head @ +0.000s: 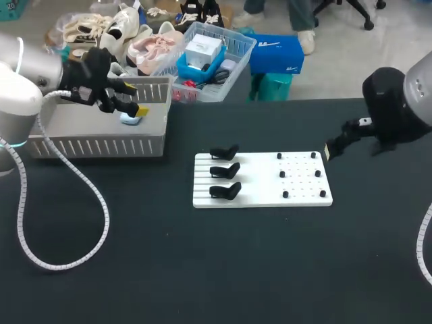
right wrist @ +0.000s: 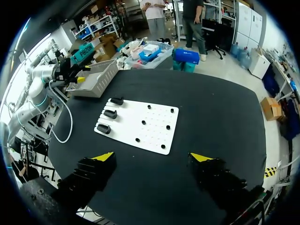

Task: Pick up each earbud case from the left stands, insert the matching earbuds, close the lid, and place the case in the box.

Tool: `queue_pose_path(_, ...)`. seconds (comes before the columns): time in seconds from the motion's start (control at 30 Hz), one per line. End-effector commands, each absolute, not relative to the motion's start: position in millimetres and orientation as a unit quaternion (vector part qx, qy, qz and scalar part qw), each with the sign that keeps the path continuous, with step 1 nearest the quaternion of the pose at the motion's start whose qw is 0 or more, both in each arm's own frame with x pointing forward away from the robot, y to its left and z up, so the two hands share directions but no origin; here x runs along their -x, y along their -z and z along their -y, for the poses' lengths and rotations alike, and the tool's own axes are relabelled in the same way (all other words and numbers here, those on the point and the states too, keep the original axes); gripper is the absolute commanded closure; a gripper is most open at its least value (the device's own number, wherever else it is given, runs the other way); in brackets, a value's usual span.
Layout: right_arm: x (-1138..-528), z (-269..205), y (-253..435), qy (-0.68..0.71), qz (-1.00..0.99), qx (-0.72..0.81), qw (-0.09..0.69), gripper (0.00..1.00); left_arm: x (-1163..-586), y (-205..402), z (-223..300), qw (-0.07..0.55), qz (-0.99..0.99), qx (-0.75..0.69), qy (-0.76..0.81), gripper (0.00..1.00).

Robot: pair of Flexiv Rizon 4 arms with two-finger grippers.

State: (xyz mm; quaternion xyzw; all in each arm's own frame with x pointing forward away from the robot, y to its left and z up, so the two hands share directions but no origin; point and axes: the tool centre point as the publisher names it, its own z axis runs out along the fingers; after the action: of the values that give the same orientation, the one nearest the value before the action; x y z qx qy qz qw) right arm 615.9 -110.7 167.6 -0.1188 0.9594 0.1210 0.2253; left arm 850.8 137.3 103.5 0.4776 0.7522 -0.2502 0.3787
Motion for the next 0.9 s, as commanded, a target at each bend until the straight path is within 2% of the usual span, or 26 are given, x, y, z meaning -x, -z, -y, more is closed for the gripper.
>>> queue_pose_path(0.03,-614,111,-167,-0.121,-0.959,0.118,0.228,0.0,-785,-115,-125,0.4,-0.748,-0.473,0.239,0.0)
queue_pose_path(0.5,-614,111,-167,-0.121,-0.959,0.118,0.228,0.0,-717,-121,-102,0.392,-0.762,-0.463,0.228,0.0)
queue_pose_path(0.9,-614,111,-167,-0.121,-0.959,0.118,0.228,0.0,-688,-120,-77,0.403,-0.763,-0.447,0.235,0.0)
